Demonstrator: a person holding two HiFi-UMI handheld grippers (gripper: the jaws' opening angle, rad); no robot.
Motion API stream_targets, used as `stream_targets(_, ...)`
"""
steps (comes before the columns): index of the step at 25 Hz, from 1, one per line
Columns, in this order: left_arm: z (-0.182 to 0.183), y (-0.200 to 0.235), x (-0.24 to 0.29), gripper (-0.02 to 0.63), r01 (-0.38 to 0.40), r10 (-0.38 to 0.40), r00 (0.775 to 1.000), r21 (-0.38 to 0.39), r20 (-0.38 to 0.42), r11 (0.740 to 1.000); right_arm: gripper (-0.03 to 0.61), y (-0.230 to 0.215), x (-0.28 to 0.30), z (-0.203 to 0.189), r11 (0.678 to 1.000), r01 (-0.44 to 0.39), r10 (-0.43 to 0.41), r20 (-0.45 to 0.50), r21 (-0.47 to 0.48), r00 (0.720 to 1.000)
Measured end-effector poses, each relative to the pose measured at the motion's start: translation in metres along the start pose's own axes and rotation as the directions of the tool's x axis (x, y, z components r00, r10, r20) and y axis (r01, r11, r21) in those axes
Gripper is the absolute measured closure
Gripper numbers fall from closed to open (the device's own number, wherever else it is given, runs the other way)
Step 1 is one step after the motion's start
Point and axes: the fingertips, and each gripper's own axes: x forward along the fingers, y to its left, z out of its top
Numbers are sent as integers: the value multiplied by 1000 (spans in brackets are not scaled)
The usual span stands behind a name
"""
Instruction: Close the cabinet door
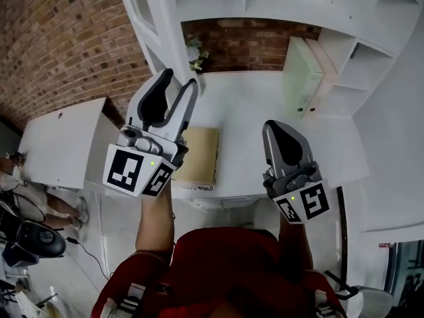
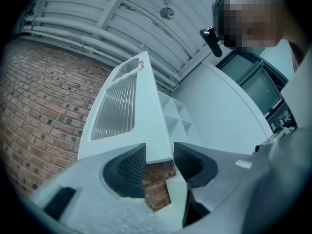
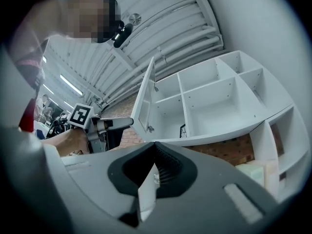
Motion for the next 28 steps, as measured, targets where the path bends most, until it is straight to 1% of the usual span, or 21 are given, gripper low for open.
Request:
stream_targets(6, -11, -8, 34, 439, -90, 90, 996, 1, -1, 996, 565, -44, -23, 5, 1000, -29, 29, -18, 7, 999)
stream_targets(11, -23, -11, 62, 443, -128, 128, 991, 13, -23, 992, 565, -69, -29, -2, 999, -32, 33, -33, 22, 999)
stream_targets(13, -29, -14, 73, 448, -126, 126, 992, 14, -31, 992, 565, -77, -29, -7, 999, -31, 32, -39, 22, 999)
stream_targets(14, -31, -16, 78, 462, -119, 120, 992, 13, -32, 993, 565, -81, -28, -8, 999, -26, 27, -39, 22, 999)
stream_targets(16, -35, -15, 88, 512, -105, 106, 994, 10, -28, 994, 565, -89, -25, -10, 1000, -16, 16, -38, 19, 999)
stream_targets(20, -42, -3, 107, 543, -91, 90, 996, -12, -23, 996, 565, -100, -18, -13, 1000, 7, -7, -51, -2, 999)
stream_targets(22, -46, 1, 118, 548, -80, 80, 996, -16, -27, 997, 565, -108, -15, -13, 1000, 26, -26, -47, 0, 999)
stream_targets(26, -51, 12, 131, 606, -81, 81, 997, -29, -21, 996, 565, -115, -7, -18, 999, 39, -39, -55, -6, 998)
stream_targets(28, -53, 15, 137, 608, -75, 74, 997, -31, -20, 997, 565, -118, -3, -22, 999, 44, -44, -58, -2, 997)
